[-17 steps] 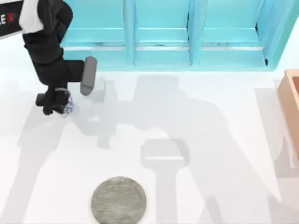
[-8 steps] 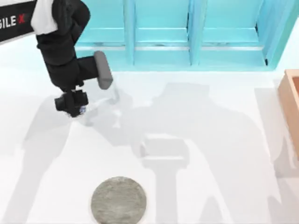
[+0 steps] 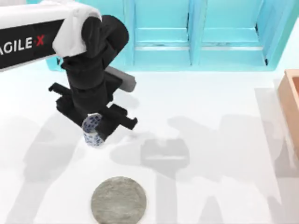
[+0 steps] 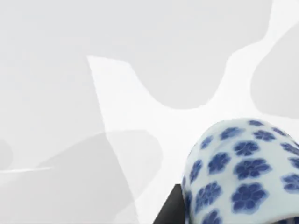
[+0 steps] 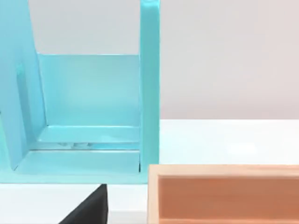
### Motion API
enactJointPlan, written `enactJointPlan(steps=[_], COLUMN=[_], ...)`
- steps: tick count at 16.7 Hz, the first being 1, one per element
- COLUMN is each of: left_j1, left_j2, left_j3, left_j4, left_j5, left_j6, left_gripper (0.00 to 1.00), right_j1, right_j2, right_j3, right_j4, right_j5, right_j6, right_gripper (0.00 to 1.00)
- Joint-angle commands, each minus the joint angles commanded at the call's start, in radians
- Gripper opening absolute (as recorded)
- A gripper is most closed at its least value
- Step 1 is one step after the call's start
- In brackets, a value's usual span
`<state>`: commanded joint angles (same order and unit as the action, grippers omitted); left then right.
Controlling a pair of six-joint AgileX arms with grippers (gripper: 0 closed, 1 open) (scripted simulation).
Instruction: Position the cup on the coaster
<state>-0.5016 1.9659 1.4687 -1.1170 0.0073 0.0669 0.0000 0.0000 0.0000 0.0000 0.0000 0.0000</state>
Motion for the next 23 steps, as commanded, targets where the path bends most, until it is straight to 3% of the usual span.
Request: enactJointPlan(steps=[5, 9, 12, 18, 23], left_j1=[-0.153, -0.249, -0.283, -0.280, -0.285], left_j2=[-0.138, -0.238, -0.272, -0.268, -0.225], left_j3=[-0.131, -0.205, -0.229, -0.230, -0.330], left_j4=[-0.017, -0.009, -0.004, -0.001, 0.149], left_j5=[0.002, 0.000, -0.002, -0.001, -0.001], left_j6=[-0.520, -0.759, -0.829, -0.828, -0.825], left_gripper=[0.00, 0.00, 0.00, 0.00, 0.00], right_j1=[0.000, 0.000, 0.000, 0.000, 0.000], right_j2=[0.000, 0.000, 0.000, 0.000, 0.000], right_j3=[0.000, 0.000, 0.000, 0.000, 0.000], right_j4=[0.000, 0.000, 0.000, 0.000, 0.000], right_j5=[0.000, 0.000, 0.000, 0.000, 0.000], right_j6=[0.000, 0.000, 0.000, 0.000, 0.000], right_gripper=[1.00, 1.00, 1.00, 1.00, 1.00])
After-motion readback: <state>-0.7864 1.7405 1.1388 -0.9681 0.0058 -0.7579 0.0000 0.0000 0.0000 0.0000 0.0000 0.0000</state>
